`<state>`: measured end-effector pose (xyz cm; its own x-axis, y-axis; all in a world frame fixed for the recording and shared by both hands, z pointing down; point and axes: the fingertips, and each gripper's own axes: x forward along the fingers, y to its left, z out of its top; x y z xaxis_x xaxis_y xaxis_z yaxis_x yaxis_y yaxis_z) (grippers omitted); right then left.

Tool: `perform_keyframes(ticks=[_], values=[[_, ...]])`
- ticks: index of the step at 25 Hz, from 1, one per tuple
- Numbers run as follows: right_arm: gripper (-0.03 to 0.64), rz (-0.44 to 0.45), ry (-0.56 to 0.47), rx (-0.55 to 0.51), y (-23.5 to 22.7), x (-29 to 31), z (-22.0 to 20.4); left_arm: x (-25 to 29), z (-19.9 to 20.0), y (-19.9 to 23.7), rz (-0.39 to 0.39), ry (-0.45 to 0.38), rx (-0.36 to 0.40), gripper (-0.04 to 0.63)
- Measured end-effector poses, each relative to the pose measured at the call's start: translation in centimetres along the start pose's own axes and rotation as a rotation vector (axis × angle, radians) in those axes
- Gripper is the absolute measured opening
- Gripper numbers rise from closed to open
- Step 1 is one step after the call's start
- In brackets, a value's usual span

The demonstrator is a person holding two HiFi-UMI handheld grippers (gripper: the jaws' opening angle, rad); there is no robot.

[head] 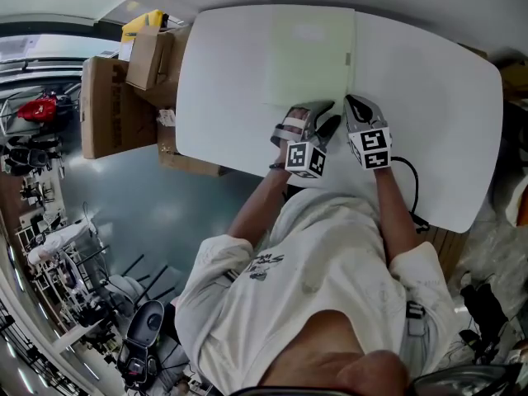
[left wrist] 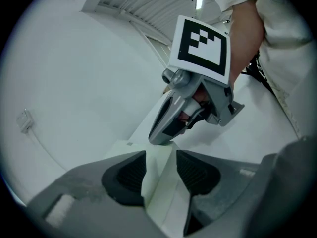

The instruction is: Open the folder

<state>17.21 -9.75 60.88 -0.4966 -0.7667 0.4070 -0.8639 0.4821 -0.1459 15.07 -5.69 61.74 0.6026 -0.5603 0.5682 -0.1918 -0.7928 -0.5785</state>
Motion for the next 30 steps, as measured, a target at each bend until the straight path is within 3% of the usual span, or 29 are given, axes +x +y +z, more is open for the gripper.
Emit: perform_keyframes(ticks=[20, 30], values=[[-0.002, -0.011, -0.015, -0.008, -0.1, 0.1, -0.3, 0.5, 0.2, 1.1, 0.025, 0.001, 0.040, 0.183], [-0.002, -0.020, -0.006, -0.027, 0.1, 0.1, -0.2, -0.2, 0.3, 1.2, 0.065, 0.019, 0.092, 0.123]])
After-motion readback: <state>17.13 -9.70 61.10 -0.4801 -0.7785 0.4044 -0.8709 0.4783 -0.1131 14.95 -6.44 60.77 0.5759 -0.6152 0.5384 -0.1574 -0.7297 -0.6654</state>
